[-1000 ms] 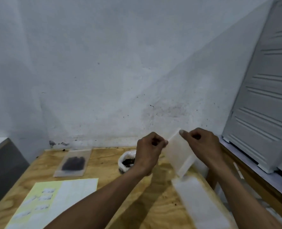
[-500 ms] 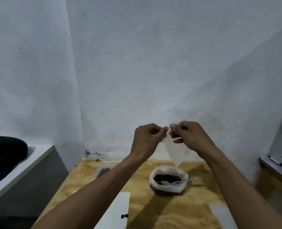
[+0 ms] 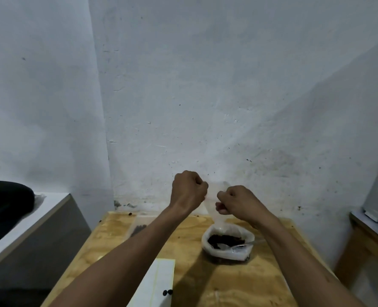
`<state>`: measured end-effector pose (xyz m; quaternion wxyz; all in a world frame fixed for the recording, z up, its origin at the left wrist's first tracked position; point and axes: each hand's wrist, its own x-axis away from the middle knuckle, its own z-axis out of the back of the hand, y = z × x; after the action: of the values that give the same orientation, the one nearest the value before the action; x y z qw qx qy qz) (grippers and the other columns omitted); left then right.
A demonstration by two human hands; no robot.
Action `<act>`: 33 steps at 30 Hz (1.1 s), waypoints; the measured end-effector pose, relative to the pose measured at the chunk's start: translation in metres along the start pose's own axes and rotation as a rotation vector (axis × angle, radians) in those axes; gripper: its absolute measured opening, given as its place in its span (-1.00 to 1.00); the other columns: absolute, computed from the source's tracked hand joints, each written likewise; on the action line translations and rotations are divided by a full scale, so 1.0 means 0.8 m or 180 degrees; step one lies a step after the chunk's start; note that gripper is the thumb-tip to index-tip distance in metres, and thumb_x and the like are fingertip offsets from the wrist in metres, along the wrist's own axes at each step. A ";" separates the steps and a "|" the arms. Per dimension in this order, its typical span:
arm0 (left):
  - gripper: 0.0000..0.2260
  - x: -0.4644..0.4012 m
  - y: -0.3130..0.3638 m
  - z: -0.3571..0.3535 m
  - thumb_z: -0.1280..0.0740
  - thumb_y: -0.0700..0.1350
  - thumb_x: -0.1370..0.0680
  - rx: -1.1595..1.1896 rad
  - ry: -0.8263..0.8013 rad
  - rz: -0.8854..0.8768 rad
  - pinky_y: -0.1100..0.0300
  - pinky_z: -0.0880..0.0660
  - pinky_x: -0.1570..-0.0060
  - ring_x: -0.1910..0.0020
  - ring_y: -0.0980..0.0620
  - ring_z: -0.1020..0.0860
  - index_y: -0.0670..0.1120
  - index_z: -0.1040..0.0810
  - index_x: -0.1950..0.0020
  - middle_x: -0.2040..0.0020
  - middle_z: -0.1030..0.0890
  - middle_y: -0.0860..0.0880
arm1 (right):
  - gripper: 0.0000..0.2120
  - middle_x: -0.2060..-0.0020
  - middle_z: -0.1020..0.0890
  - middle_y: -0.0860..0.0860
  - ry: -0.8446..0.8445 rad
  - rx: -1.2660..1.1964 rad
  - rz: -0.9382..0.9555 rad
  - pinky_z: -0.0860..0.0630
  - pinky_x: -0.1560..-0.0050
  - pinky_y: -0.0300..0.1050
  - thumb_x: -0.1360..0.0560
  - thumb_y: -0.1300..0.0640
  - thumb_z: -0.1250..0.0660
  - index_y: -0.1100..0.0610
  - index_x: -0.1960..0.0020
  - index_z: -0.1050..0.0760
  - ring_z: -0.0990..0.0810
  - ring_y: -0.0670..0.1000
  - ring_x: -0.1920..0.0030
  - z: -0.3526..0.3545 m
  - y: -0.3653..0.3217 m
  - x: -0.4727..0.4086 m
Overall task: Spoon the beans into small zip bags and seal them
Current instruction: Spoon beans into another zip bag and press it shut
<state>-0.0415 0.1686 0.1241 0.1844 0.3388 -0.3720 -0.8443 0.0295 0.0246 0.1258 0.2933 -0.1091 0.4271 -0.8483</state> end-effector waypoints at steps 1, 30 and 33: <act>-0.84 0.001 0.001 0.000 -0.38 -0.23 -0.50 -0.0043 -0.0016 -0.0190 0.05 -0.65 0.23 0.40 0.00 -0.65 -0.19 -0.66 0.27 0.42 -0.65 -0.04 | -0.70 0.25 -0.75 0.12 0.0171 -0.0109 -0.0096 -0.65 -0.06 0.11 -0.55 0.07 -0.26 0.23 0.27 -0.53 -0.76 0.05 0.22 0.001 0.000 -0.002; -0.13 0.008 -0.039 -0.010 -0.56 0.22 -0.37 -0.1446 -0.1349 -0.1584 0.16 -0.38 -0.15 -0.21 -0.02 -0.44 -0.06 -0.26 -0.53 -0.35 -0.44 -0.03 | -0.90 0.24 -0.76 -0.07 -0.0509 -0.0418 0.0464 -0.57 0.20 -0.36 -0.46 0.26 -0.51 0.08 0.17 -0.75 -0.71 -0.17 0.22 0.041 0.006 0.010; -0.17 0.012 -0.040 -0.014 -0.54 0.24 -0.39 -0.1304 -0.1209 -0.1481 0.13 -0.44 -0.09 -0.20 -0.02 -0.47 -0.07 -0.29 -0.52 -0.34 -0.47 -0.03 | -0.92 0.17 -0.77 -0.04 -0.0517 -0.0533 0.0466 -0.55 0.20 -0.37 -0.46 0.18 -0.53 0.10 0.05 -0.75 -0.70 -0.19 0.20 0.035 0.008 0.008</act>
<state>-0.0419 0.1787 0.0901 -0.0211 0.2076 -0.1357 -0.9685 0.0391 -0.0005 0.1376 0.3779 -0.1702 0.4781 -0.7744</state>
